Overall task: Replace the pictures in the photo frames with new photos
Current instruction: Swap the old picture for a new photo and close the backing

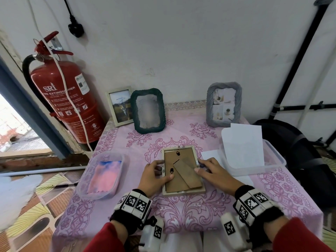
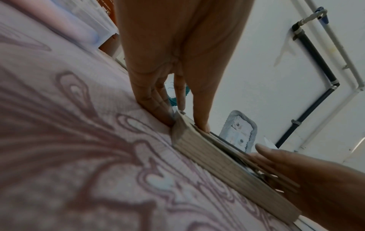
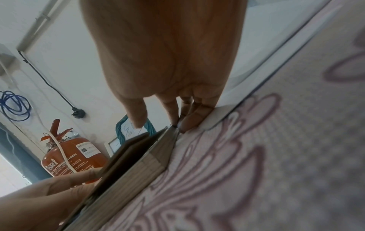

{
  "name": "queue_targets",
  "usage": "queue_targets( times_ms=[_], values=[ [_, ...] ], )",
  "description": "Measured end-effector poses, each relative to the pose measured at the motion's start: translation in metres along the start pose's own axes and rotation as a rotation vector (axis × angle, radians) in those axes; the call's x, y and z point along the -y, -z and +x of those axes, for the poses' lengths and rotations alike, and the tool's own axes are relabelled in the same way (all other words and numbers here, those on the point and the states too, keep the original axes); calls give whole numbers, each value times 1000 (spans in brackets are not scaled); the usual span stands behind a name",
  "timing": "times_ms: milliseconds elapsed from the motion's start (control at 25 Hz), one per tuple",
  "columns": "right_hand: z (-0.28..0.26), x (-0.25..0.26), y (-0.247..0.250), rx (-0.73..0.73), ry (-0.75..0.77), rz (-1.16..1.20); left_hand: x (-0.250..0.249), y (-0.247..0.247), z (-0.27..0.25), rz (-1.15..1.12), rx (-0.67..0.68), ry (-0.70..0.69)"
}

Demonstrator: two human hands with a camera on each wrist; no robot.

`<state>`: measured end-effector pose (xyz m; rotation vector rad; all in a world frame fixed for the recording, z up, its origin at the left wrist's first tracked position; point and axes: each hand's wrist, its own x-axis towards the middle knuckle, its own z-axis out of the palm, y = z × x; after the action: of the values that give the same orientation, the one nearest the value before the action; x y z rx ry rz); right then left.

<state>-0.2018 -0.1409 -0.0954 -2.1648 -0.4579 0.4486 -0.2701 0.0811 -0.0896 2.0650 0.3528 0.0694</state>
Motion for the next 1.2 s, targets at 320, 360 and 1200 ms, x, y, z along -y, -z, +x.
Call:
queue_targets(
  times_ms=[320,360,1200],
  values=[
    [-2,2,1,5,45,-97,1,1,4,23,-5,-39],
    [-2,2,1,5,46,-100,1,0,4,24,-3,-41],
    [32,15,-1,-46,-153,-255,4,17,31,-175,193,220]
  ],
)
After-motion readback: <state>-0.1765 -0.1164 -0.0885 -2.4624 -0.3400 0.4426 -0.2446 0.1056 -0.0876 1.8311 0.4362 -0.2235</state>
